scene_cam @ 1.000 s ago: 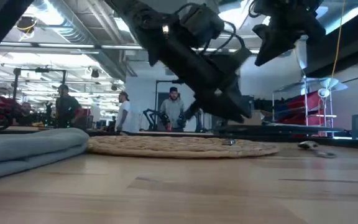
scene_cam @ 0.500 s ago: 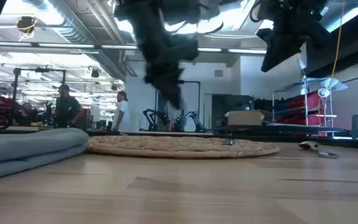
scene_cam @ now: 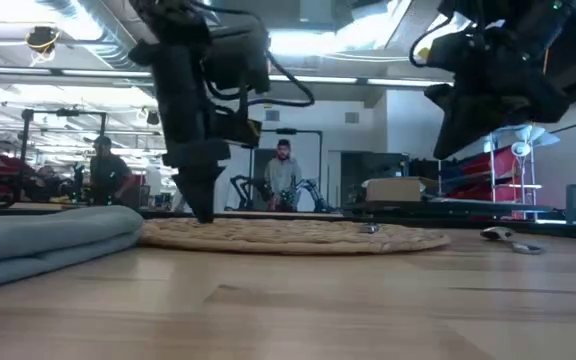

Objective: Set table place
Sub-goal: Adjust the brown placemat

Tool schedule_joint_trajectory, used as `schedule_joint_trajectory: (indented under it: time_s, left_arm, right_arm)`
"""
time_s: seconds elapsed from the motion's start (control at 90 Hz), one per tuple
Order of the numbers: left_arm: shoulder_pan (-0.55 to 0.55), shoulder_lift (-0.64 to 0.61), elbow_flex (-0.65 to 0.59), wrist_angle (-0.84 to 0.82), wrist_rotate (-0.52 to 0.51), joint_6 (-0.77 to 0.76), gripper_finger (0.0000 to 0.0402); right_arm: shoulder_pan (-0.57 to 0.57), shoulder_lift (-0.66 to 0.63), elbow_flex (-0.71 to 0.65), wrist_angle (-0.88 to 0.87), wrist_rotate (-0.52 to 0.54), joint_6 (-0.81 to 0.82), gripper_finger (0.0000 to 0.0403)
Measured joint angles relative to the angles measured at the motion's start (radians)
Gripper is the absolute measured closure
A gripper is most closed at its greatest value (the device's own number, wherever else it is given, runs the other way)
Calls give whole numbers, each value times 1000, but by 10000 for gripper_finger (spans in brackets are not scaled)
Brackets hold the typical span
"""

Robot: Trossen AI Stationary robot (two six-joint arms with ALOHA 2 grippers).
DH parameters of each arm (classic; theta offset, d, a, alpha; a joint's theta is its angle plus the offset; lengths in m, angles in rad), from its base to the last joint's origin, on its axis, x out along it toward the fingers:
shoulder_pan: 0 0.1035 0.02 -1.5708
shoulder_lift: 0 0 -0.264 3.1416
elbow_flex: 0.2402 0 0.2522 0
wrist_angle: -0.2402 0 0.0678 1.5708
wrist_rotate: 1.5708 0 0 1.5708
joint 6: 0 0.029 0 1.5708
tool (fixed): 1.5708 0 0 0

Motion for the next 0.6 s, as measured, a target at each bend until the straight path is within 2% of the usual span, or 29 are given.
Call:
schedule_joint_trajectory:
  time_s: [0.167,0.311,0.378,0.5,0.6]
  left_arm:
    - [-11,5,-1,133,20,3,401]
    - [-13,18,-2,184,22,-5,401]
    - [-18,17,-2,194,20,-15,401]
    - [-28,18,-2,240,18,-14,401]
    - [-30,18,-2,252,18,-9,401]
  right_arm:
    - [0,0,-2,34,-3,49,402]
    - [-1,0,-2,41,-10,94,402]
    - [-1,0,-2,38,21,127,402]
    - [-3,29,-1,39,142,161,402]
    - [-38,92,-2,56,158,156,402]
